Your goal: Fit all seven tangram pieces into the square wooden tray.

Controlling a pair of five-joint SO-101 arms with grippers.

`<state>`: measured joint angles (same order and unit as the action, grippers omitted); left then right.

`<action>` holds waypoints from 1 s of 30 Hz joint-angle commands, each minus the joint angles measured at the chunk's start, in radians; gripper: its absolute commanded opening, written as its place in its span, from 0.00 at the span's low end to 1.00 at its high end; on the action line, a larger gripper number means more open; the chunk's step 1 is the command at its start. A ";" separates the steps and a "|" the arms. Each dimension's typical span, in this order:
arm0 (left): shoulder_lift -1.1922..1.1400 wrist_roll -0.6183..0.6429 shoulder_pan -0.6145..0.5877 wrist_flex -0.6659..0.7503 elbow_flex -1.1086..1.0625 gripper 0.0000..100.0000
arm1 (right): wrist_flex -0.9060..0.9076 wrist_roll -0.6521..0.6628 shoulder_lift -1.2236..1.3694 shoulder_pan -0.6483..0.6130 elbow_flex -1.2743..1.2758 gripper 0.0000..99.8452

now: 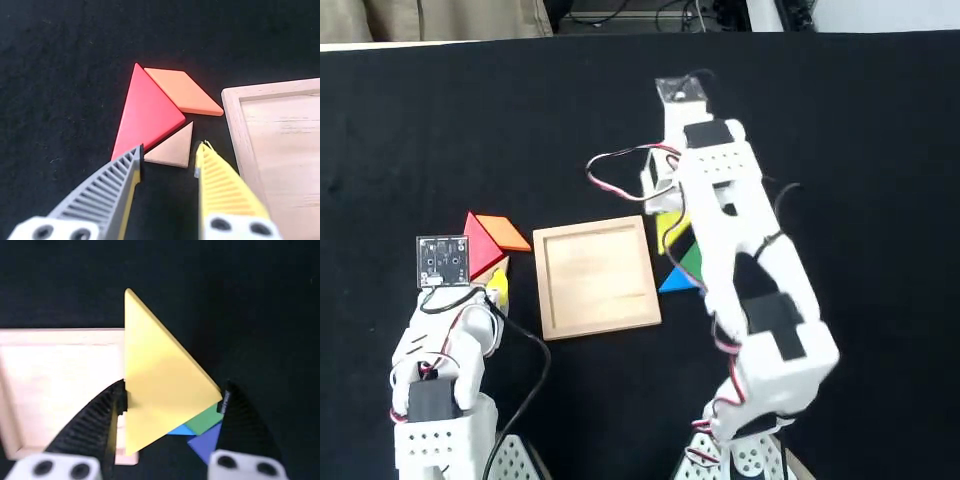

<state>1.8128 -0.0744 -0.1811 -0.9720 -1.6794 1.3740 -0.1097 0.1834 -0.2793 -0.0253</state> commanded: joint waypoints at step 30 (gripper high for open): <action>0.008 0.011 -0.050 0.060 -0.019 0.18 | -0.091 -0.229 0.188 -0.503 0.042 0.21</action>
<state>1.8128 -0.0683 -0.2286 -0.9367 -1.6794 1.2896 -0.3537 0.3798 -0.7656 0.0161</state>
